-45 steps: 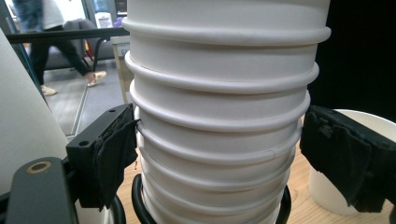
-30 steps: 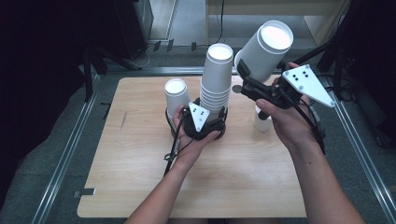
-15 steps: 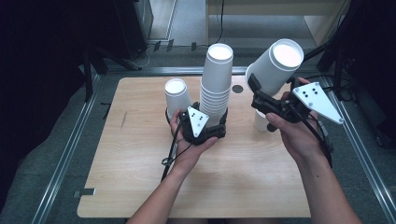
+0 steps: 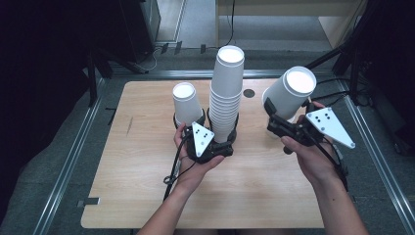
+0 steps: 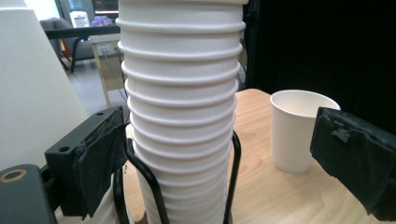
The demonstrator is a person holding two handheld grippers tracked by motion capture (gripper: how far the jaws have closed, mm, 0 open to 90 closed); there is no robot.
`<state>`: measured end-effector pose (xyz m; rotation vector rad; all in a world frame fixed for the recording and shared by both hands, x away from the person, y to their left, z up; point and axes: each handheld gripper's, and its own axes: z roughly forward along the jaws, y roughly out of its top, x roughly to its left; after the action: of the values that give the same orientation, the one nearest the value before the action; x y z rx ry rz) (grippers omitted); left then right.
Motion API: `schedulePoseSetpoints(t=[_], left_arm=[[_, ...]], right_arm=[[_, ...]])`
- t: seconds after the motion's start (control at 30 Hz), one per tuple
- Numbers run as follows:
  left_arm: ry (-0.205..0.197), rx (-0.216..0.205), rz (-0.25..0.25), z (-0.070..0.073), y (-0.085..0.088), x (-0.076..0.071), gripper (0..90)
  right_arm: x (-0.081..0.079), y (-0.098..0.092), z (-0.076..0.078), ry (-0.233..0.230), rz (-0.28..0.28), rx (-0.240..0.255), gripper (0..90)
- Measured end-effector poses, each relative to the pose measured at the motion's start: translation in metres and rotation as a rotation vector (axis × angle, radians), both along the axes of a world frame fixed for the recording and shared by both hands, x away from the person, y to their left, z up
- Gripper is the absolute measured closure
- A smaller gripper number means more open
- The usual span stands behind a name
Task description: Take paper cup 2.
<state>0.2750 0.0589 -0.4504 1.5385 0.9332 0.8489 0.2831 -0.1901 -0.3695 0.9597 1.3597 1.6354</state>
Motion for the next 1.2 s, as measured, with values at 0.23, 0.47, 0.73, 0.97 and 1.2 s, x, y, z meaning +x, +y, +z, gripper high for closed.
schedulePoseSetpoints(t=[0.23,0.47,0.73,0.97,1.2], left_arm=[[0.026,0.002,-0.037,-0.005,0.006,-0.015,4.1],[0.049,0.009,-0.05,-0.009,0.013,-0.03,3.3],[0.062,-0.009,-0.064,-0.01,0.026,-0.046,3.3],[0.073,0.007,-0.097,-0.013,0.03,-0.05,3.3],[0.084,0.008,-0.131,-0.016,0.025,-0.051,3.3]], right_arm=[[-0.007,0.002,-0.027,0.007,-0.026,-0.065,13.1],[-0.016,0.007,-0.046,0.018,-0.025,-0.096,13.1],[-0.026,0.012,-0.072,0.037,-0.027,-0.134,13.1],[-0.032,0.019,-0.099,0.061,-0.018,-0.194,12.9],[-0.036,0.023,-0.115,0.045,-0.03,-0.297,13.0]])
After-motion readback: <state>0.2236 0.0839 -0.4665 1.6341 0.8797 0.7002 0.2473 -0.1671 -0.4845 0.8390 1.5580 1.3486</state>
